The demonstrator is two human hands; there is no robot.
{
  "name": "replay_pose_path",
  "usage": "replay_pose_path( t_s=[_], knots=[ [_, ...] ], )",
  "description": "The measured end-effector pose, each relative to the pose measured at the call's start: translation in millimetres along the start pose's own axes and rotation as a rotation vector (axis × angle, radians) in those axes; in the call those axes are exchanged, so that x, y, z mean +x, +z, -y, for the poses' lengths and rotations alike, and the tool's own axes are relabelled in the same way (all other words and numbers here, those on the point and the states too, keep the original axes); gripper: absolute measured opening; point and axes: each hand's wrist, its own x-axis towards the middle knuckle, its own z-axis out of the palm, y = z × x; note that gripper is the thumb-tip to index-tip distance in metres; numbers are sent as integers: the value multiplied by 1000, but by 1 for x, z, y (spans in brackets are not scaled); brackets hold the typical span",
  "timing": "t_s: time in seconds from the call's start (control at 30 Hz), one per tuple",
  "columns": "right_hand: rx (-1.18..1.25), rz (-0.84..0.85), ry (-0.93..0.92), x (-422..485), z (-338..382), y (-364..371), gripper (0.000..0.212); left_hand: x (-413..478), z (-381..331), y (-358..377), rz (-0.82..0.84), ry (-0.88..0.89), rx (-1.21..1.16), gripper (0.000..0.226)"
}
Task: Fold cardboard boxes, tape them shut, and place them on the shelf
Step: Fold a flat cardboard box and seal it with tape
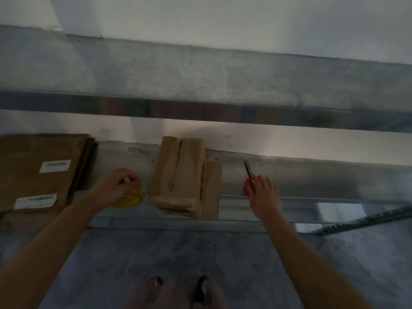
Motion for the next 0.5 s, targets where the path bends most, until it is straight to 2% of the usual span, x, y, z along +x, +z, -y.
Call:
replay_pose_path(
  t_s=[0.1,0.27,0.4,0.5],
  knots=[
    [-4,32,71,10,-3,0,49,-6,-4,4,-28,-32,14,11],
    [-74,92,334,20,3,-2,46,-13,-12,4,-96,-64,5,4],
    [-146,108,307,18,9,-8,32,-15,-14,-4,-79,-63,0,4],
    [-157,70,298,6,13,-13,29,-19,-11,-12,-49,-50,6,6]
  ],
)
